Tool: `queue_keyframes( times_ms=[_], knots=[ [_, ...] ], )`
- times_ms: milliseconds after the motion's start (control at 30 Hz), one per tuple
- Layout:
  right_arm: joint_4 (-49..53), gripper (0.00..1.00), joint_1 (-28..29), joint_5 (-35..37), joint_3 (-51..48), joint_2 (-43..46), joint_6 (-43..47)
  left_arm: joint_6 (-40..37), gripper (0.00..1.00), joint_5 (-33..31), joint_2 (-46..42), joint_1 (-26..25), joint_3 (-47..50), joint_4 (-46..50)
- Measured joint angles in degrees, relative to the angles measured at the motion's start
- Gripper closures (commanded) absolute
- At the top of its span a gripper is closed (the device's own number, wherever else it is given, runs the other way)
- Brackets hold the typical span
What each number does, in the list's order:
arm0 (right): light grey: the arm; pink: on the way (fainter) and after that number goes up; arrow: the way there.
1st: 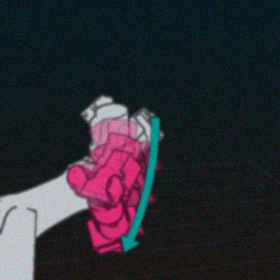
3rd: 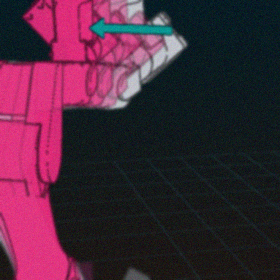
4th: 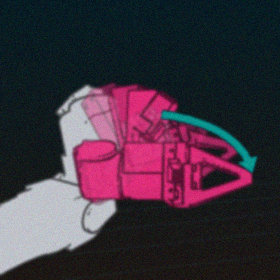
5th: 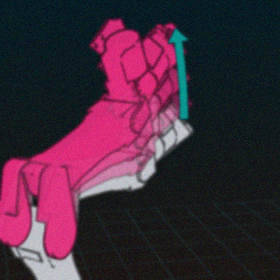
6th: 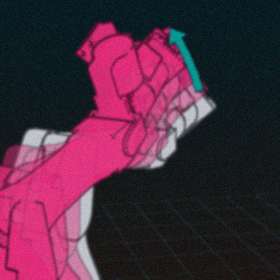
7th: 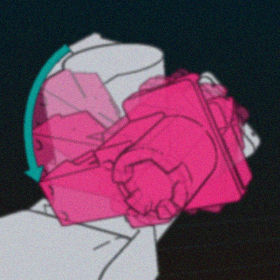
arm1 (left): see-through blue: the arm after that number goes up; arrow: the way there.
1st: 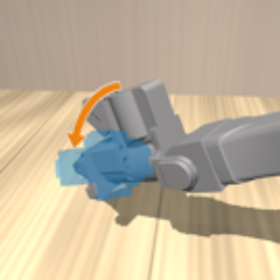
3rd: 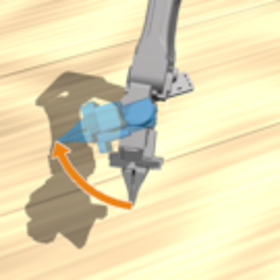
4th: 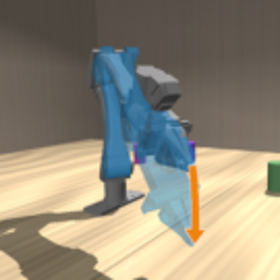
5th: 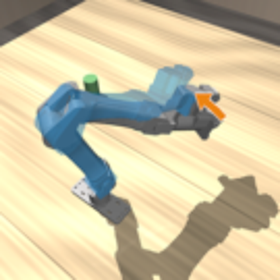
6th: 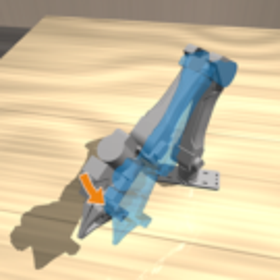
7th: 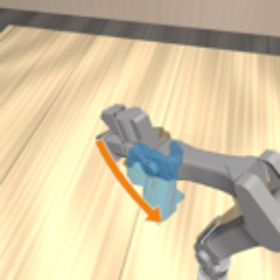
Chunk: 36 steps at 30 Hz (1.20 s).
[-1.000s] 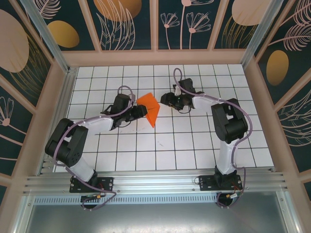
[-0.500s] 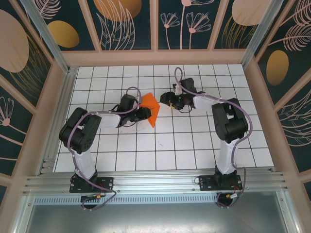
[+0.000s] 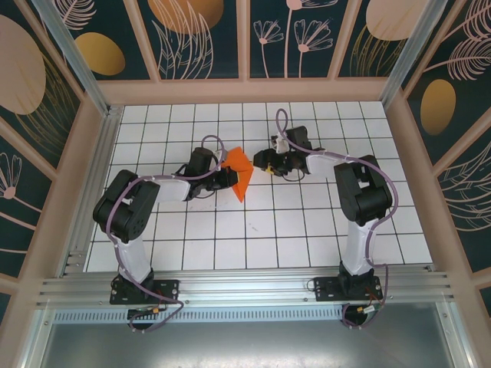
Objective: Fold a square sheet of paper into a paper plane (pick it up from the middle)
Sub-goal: Fourth fold the wing at the center of the table.
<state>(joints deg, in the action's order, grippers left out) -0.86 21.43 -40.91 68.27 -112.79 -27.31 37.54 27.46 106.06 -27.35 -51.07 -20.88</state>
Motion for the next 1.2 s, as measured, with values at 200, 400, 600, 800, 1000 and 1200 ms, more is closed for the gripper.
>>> queue_keyframes(
  times_ms=[200,400,600,800,1000,1200],
  knots=[
    [-1.2,0.41,-0.1,-6.1,-0.6,-0.6,3.9,-0.1,1.0,1.7,-4.6,0.0,1.8,-0.7],
    [-1.2,0.39,-0.1,-9.0,-0.4,-1.7,6.3,0.0,1.0,2.6,-5.9,0.0,2.8,-1.6],
    [-1.2,0.45,-0.1,-11.1,0.6,-5.1,7.9,0.0,1.0,3.0,-5.9,0.0,3.1,-1.6],
    [-2.0,0.54,-0.1,-13.4,1.4,-7.3,9.0,0.0,1.0,3.2,-5.9,0.0,3.1,-1.6],
    [-3.8,0.57,0.0,-14.8,1.9,-8.1,9.5,0.0,1.0,3.2,-5.9,0.0,3.1,-1.6],
    [-7.7,0.58,0.0,-14.9,1.9,-8.3,8.7,0.0,1.0,3.2,-5.9,0.0,3.1,-1.6]
  ],
)
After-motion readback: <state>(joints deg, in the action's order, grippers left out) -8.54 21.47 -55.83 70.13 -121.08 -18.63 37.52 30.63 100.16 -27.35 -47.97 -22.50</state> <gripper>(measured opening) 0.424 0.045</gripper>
